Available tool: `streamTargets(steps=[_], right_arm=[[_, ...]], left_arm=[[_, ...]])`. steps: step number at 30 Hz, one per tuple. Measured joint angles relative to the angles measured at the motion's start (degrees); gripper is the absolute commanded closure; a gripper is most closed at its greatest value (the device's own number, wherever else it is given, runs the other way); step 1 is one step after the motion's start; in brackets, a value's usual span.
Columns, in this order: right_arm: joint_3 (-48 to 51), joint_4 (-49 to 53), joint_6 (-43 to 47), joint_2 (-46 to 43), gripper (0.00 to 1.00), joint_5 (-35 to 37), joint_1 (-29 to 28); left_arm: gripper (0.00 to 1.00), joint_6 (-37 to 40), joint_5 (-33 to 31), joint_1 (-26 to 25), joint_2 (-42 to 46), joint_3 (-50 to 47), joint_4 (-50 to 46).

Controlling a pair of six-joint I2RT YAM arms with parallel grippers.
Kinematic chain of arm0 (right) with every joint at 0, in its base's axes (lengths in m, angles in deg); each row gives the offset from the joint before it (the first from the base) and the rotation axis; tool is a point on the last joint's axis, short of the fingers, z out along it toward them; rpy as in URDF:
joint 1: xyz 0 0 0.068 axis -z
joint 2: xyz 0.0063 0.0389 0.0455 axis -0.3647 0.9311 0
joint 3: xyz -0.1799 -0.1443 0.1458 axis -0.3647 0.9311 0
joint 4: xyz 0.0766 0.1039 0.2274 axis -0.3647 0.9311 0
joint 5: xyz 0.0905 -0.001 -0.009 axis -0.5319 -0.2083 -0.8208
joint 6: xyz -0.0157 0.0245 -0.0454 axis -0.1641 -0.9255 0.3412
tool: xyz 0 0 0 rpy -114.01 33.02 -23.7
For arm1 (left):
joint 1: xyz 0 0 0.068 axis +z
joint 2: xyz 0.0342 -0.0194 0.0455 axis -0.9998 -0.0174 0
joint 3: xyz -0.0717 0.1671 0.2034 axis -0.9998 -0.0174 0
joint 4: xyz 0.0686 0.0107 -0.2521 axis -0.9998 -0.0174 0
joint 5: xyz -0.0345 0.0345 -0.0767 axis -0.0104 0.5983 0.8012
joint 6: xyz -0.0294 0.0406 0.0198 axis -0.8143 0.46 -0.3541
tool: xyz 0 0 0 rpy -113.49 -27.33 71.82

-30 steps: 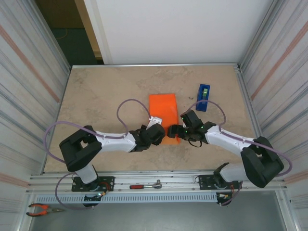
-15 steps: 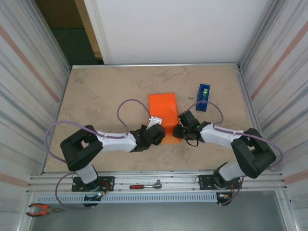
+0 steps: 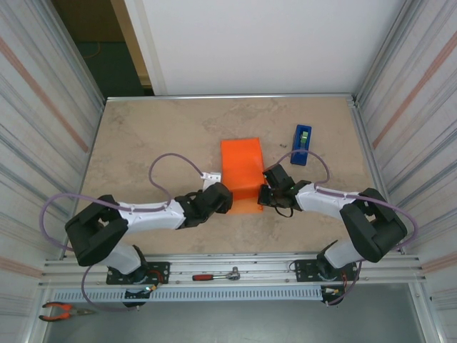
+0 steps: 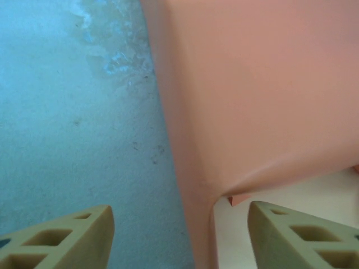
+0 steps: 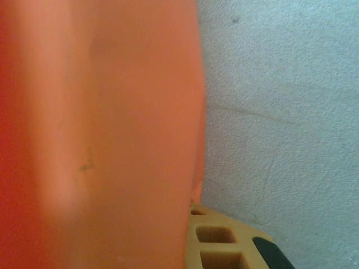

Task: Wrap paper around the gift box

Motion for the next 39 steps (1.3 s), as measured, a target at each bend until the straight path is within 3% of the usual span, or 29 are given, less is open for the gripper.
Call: streamTargets(steps=[2, 7, 9, 11, 14, 16, 18, 21, 26, 32, 39], right_arm=[[0.00, 0.02, 0.09, 0.22, 0.82, -0.15, 0.00], [0.00, 0.07, 0.20, 0.39, 0.64, -0.50, 0.00], [-0.02, -0.04, 0.22, 0.39, 0.59, -0.90, 0.02], [-0.04, -0.37, 0.20, 0.33, 0.42, -1.51, 0.02], [-0.28, -0.76, 0.39, -0.15, 0.27, -2.43, -0.35], [-0.28, -0.28, 0.26, -0.85, 0.16, -2.54, -0.35], [-0.28, 0.76, 0.39, -1.75, 0.03, -2.43, -0.35], [-0.24, 2.80, 0.44, -3.48, 0.02, -1.64, -0.35], [-0.24, 6.78, 0.46, -7.67, 0.02, 0.15, -0.35], [-0.24, 10.86, 0.37, -12.41, 0.02, 1.79, 0.48], [1.27, 11.91, -0.42, -16.28, 0.02, -1.57, 6.99]], left_arm=[[0.50, -0.48, 0.92, 0.00, -1.01, 0.00, 0.98], [0.80, -0.83, 2.73, 0.00, -4.35, 0.04, 2.01], [0.76, -0.74, 2.99, -0.07, -5.90, 0.28, 2.19], [0.63, -0.94, 2.91, -0.26, -6.97, 0.83, 2.01], [0.82, -1.27, 1.90, -0.90, -8.22, 2.45, 0.83], [0.81, -1.11, 1.22, -1.38, -9.05, 3.72, 0.02], [0.67, -0.63, 0.59, -1.68, -9.44, 4.55, -0.96], [0.51, 0.94, -0.37, -2.05, -8.52, 4.59, -2.49], [0.34, 7.08, -0.81, -2.08, -0.74, 4.59, -5.86], [0.27, 19.74, 3.89, 1.62, 6.67, 8.28, -8.41], [0.26, 36.83, 8.59, 2.97, -0.26, 19.52, -12.44]])
